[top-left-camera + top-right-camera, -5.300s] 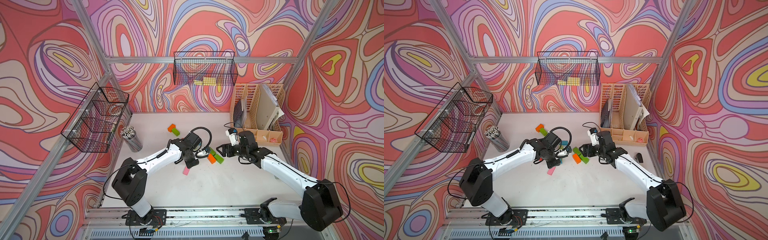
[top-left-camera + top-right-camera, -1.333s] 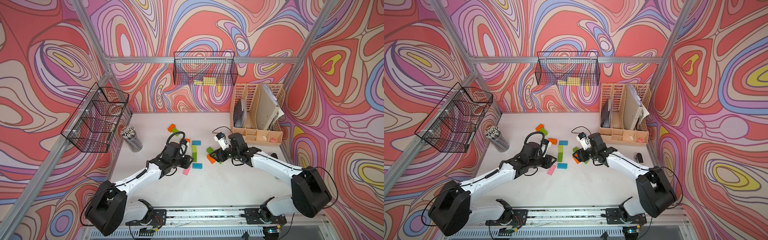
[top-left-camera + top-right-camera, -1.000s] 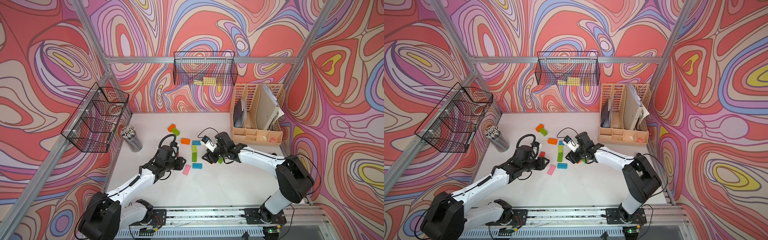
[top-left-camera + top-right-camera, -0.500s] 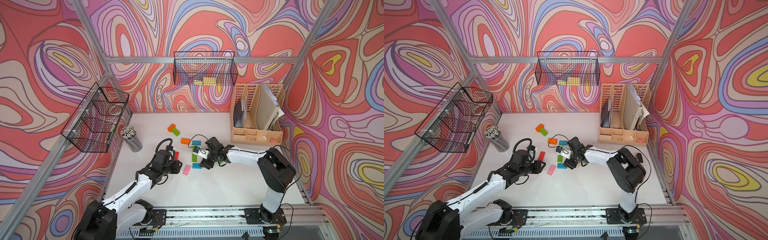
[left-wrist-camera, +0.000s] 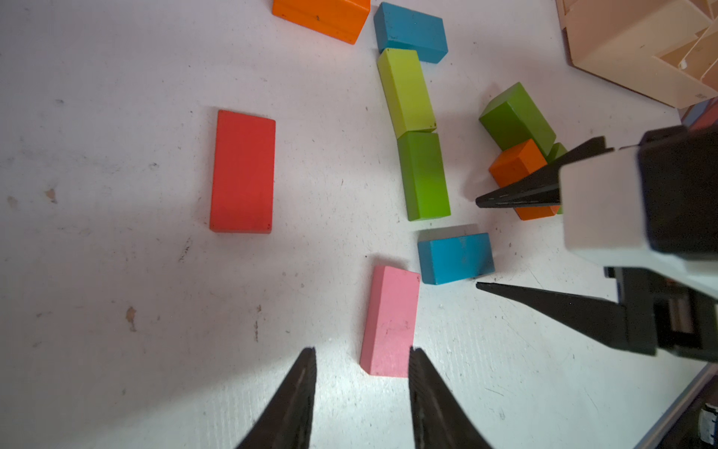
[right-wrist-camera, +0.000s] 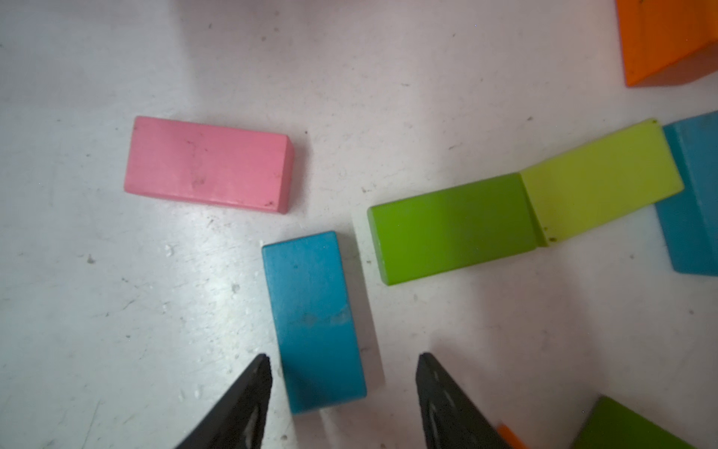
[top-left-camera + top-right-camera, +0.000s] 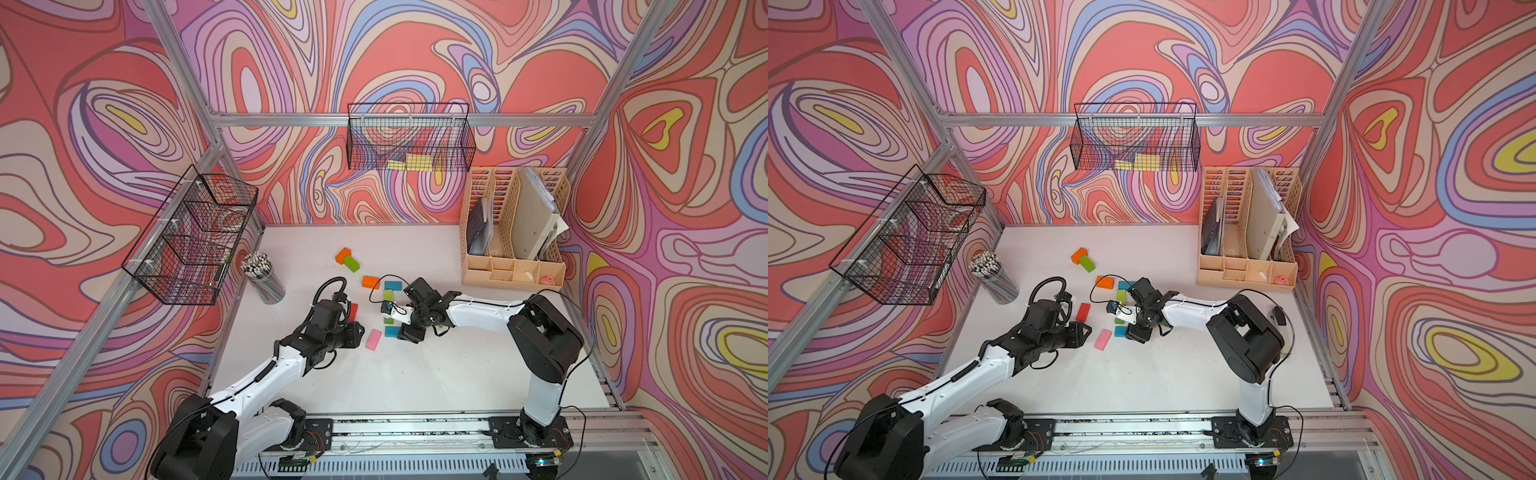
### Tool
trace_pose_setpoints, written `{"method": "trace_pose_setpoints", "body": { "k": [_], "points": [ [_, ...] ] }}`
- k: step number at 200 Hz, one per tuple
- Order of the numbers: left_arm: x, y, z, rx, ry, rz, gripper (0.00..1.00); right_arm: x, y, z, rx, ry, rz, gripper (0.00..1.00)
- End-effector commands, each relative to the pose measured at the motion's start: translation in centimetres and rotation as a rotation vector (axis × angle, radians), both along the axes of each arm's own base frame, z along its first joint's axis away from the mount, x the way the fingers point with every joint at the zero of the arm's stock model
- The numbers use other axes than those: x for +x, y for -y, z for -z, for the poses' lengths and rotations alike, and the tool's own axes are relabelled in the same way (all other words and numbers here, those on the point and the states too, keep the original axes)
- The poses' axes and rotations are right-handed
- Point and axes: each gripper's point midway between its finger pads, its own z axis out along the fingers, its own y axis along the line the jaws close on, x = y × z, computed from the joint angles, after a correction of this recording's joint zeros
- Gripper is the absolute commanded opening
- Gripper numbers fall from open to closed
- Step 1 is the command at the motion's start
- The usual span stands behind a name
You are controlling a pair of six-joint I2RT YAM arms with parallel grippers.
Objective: Assemble the letter c with building blocks
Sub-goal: Assemble the building block at the center of the board.
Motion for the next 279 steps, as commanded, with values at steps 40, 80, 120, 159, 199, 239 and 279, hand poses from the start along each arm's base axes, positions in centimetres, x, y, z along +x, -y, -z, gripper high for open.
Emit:
{"method": "trace_pose_setpoints", "body": {
  "k": [40,80,120,159,199,239,279],
  "points": [
    [-0.1,-0.7,0.1,0.023,0.007,-0.02,0.42,-0.1,-0.5,0.6,-0.024,-0.02,-0.023,0.62],
    [-0.1,-0.7,0.2,0.027,0.005,-0.017,0.43,-0.1,-0.6,0.8,-0.028,-0.022,-0.03,0.57],
    [-0.1,-0.8,0.2,0.033,0.007,-0.02,0.43,-0.1,-0.6,0.9,-0.032,-0.025,-0.033,0.52],
    [-0.1,-0.9,0.2,0.033,0.008,-0.019,0.42,0.0,-0.7,0.9,-0.033,-0.024,-0.033,0.51],
    [-0.1,-0.9,0.2,0.035,0.007,-0.018,0.43,0.0,-1.0,0.7,-0.023,-0.026,-0.033,0.49],
    [-0.2,-1.0,0.1,0.039,0.011,-0.021,0.43,0.1,-1.6,0.8,0.005,-0.042,-0.023,0.48],
    [-0.2,-1.0,-0.1,0.037,0.02,-0.022,0.43,0.3,-1.6,0.8,0.006,-0.037,-0.013,0.46]
  ]
}}
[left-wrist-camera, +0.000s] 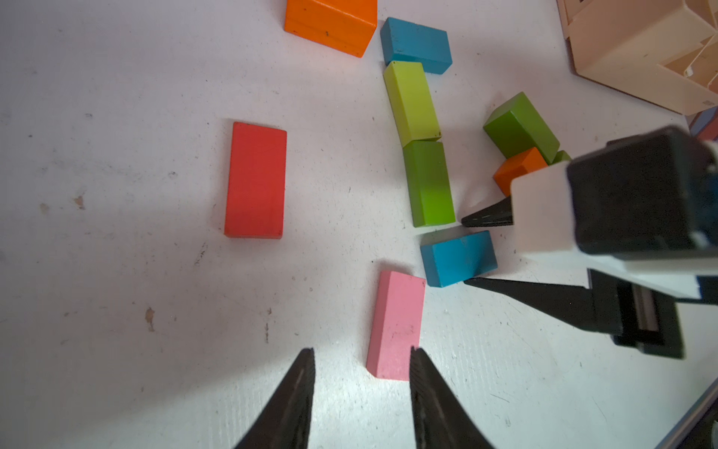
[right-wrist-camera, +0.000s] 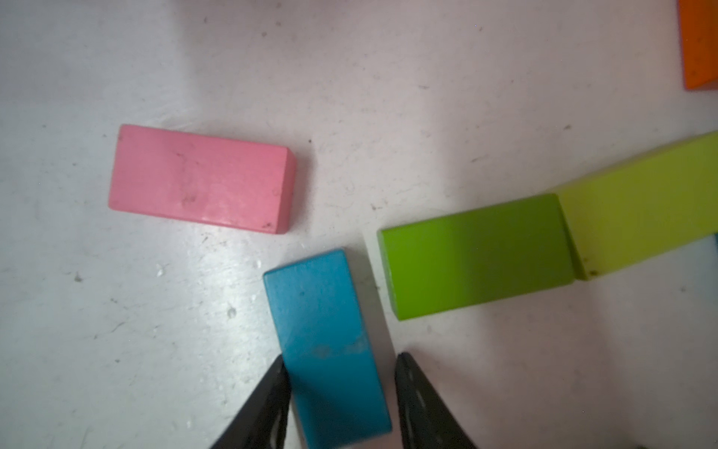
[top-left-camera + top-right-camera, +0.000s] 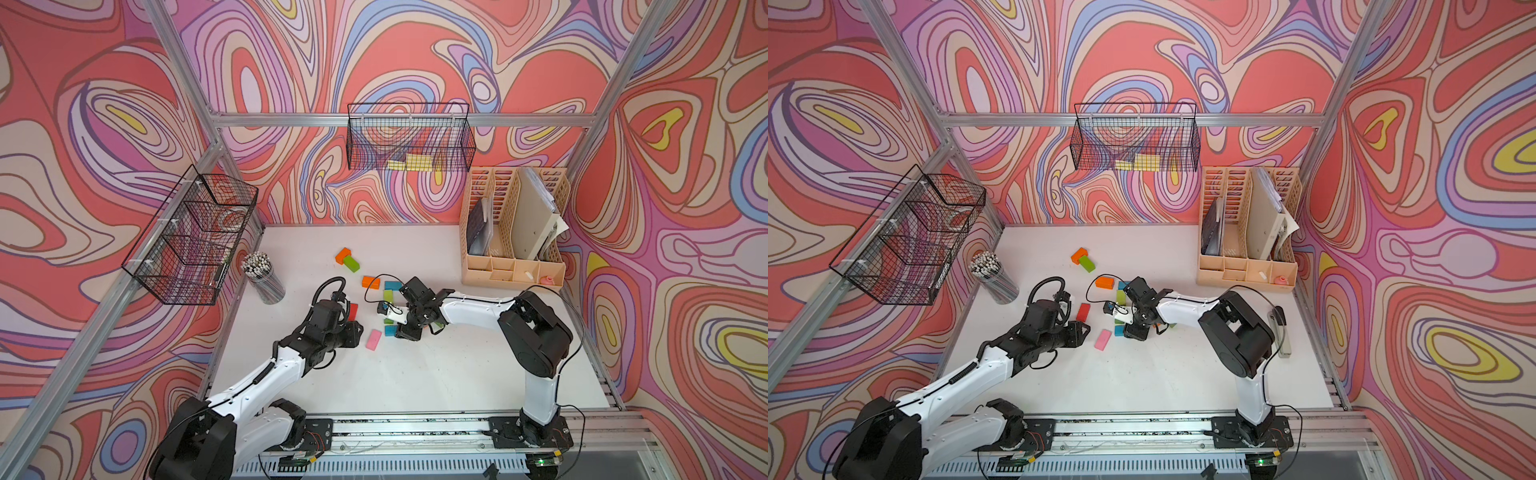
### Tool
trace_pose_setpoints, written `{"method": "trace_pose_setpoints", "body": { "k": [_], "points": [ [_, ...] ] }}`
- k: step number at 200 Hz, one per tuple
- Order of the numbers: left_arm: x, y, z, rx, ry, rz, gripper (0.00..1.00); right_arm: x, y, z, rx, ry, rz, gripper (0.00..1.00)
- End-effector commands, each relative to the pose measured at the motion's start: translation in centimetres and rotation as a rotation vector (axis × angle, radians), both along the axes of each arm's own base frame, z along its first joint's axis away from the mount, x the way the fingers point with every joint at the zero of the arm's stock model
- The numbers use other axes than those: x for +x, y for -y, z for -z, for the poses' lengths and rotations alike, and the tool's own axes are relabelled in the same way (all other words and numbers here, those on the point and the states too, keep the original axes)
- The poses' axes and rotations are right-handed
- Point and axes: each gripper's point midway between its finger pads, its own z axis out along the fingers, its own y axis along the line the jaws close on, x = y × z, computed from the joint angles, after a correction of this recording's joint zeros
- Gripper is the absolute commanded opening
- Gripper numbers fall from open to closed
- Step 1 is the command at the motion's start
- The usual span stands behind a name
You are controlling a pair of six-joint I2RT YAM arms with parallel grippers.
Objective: Assemble the letter c with building blocks
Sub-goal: Assemble the building block at the center of the board.
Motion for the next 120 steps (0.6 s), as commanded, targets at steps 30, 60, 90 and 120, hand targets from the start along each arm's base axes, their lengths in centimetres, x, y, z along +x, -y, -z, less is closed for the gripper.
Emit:
{"method": "trace_pose_setpoints", "body": {
  "k": [30,60,90,120],
  "points": [
    [-0.34,-0.56,0.11,0.019,0.002,-0.007,0.43,0.31,-0.75,0.09,0.014,0.0,0.011,0.46],
    [-0.35,-0.6,0.16,0.021,0.002,-0.008,0.43,0.48,-0.87,0.07,0.02,0.003,0.016,0.46],
    [-0.32,-0.64,0.09,0.022,0.004,-0.008,0.43,0.65,-0.94,0.14,0.02,0.005,0.023,0.46],
    [-0.34,-0.63,0.13,0.022,0.002,-0.008,0.43,0.73,-1.02,0.14,0.022,0.006,0.026,0.46]
  ]
}}
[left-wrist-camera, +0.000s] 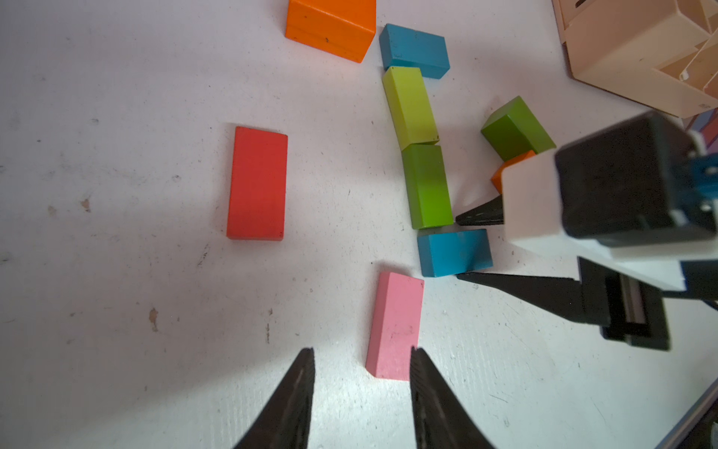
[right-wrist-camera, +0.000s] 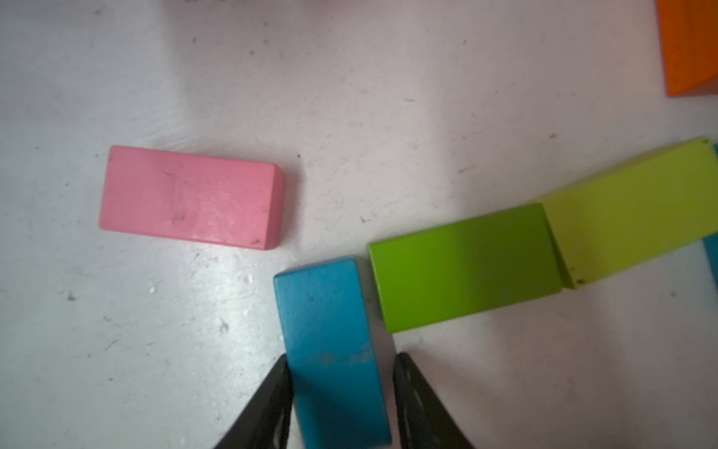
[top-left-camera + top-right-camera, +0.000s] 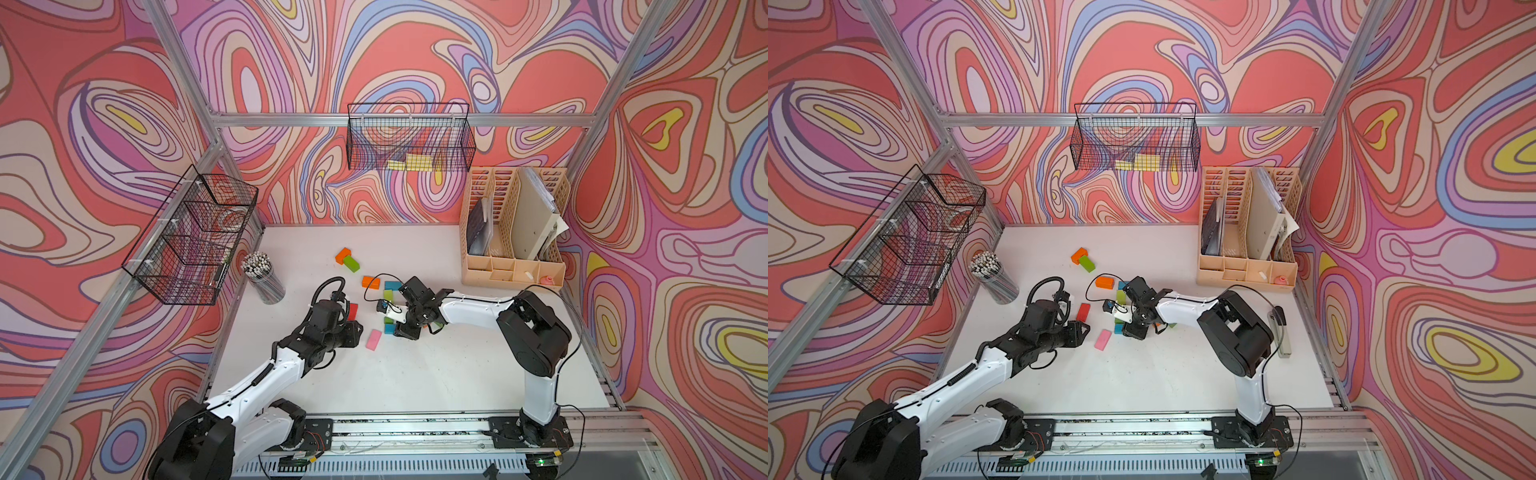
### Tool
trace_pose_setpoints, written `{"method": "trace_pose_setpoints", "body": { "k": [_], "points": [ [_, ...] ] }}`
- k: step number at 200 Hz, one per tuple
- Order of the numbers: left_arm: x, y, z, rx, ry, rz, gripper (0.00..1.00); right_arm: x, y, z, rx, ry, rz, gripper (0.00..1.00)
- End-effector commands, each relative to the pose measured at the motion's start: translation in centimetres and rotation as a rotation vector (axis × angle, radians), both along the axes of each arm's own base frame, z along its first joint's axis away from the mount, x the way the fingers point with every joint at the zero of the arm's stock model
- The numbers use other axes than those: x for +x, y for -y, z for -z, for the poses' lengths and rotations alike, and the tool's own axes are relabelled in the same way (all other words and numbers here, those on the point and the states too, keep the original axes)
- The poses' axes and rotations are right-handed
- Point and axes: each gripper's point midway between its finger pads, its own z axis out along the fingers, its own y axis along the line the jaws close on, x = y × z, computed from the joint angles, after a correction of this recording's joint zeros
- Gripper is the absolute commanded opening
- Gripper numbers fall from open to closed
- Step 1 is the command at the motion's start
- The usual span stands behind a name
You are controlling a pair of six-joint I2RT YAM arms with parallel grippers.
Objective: Assemble the letter c with building blocks
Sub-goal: Assemble the building block at the center of the board.
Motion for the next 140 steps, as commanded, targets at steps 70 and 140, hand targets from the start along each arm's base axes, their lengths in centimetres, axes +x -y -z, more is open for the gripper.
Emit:
{"method": "trace_pose_setpoints", "body": {
  "k": [70,140],
  "points": [
    [-0.35,-0.65,0.28,0.026,-0.001,-0.006,0.43,0.65,-0.93,-0.04,0.013,0.009,0.005,0.45],
    [-0.39,-0.68,0.36,0.029,-0.001,-0.006,0.44,0.79,-0.78,-0.83,0.027,0.044,0.011,0.64]
  ]
}}
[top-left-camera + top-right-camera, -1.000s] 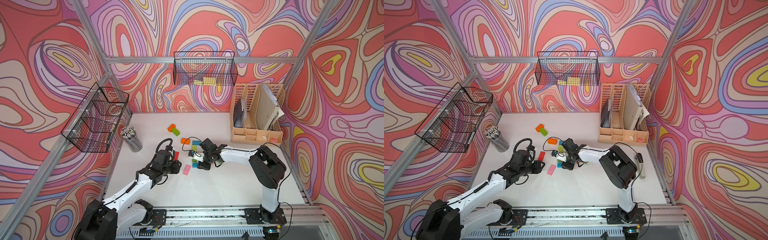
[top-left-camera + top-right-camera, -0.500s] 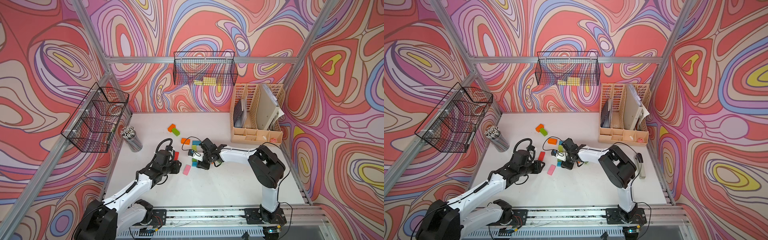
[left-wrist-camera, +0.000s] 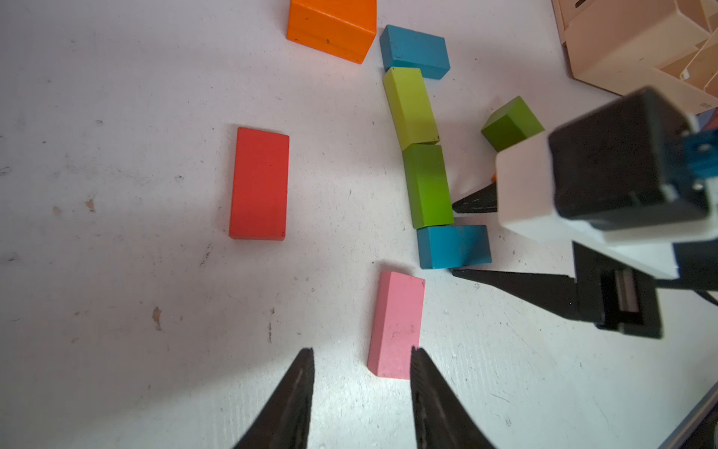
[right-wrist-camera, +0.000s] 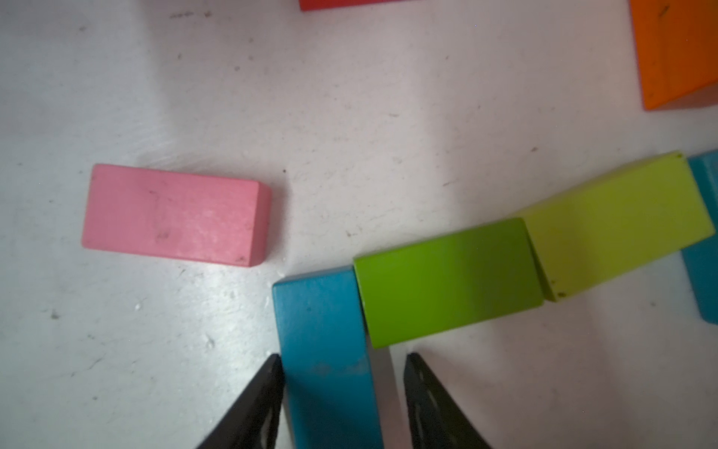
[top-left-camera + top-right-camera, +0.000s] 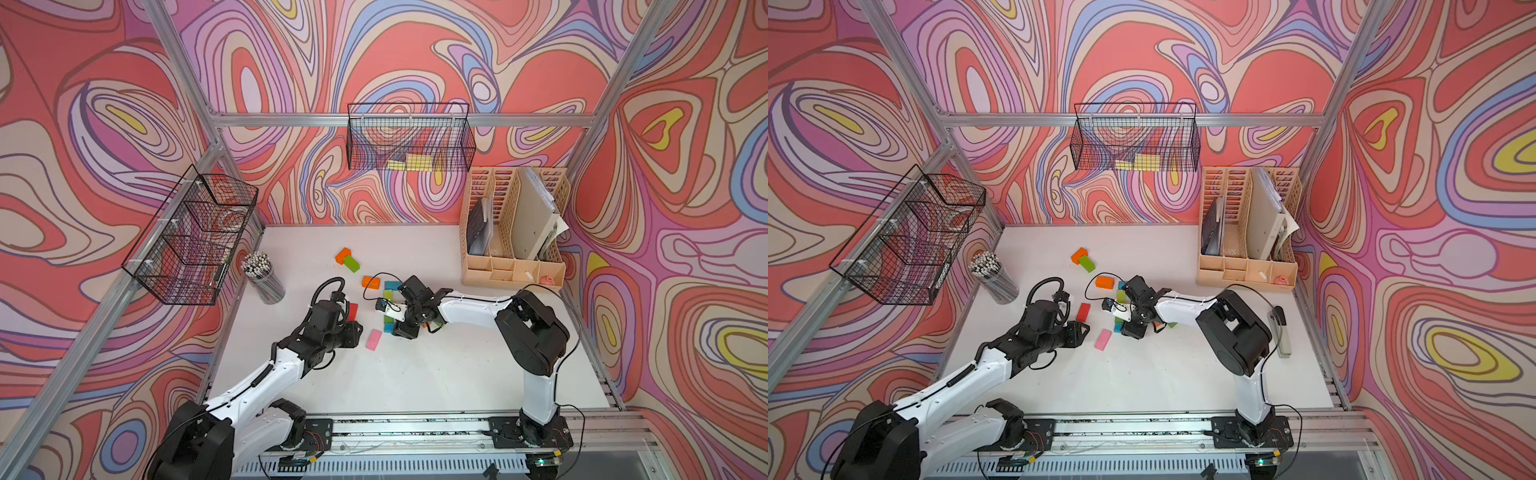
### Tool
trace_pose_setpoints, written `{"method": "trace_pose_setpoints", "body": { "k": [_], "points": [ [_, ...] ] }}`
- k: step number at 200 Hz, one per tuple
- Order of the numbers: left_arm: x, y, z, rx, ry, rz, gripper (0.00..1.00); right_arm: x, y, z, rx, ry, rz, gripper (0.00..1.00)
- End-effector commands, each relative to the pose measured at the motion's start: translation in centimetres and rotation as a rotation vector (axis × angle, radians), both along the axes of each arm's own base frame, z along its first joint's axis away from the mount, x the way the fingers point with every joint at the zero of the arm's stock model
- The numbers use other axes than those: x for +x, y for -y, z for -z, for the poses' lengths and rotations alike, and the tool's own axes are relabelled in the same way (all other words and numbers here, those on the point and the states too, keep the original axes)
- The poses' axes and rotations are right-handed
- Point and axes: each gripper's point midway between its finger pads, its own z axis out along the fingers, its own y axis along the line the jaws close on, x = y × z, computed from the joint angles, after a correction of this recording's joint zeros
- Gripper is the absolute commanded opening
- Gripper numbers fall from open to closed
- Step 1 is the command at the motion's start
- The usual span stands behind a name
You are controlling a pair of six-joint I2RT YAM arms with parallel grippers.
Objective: Assemble the letter c with building blocks
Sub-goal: Assemble the building block at the center of the board.
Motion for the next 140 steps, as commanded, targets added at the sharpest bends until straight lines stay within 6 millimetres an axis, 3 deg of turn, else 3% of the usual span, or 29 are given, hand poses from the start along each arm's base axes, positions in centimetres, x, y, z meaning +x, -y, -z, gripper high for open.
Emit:
{"method": "trace_pose_setpoints", "body": {
  "k": [1,58,62,76,140],
  "points": [
    [-0.3,-0.6,0.4,0.026,-0.007,-0.007,0.44,0.1,-0.4,-0.8,0.022,0.028,-0.001,0.64],
    [-0.1,-1.2,0.6,0.052,-0.011,-0.036,0.44,-0.9,-0.3,-5.0,0.149,0.049,0.062,0.68],
    [-0.1,-1.2,0.6,0.056,-0.013,-0.038,0.44,-0.9,-0.3,-6.4,0.181,0.065,0.073,0.68],
    [0.0,-1.3,0.6,0.061,-0.013,-0.046,0.44,-0.9,-0.3,-8.0,0.234,0.062,0.131,0.68],
    [0.5,-2.1,0.3,0.072,0.007,-0.099,0.45,2.8,2.0,-11.5,0.256,0.066,0.537,0.57]
  ]
}}
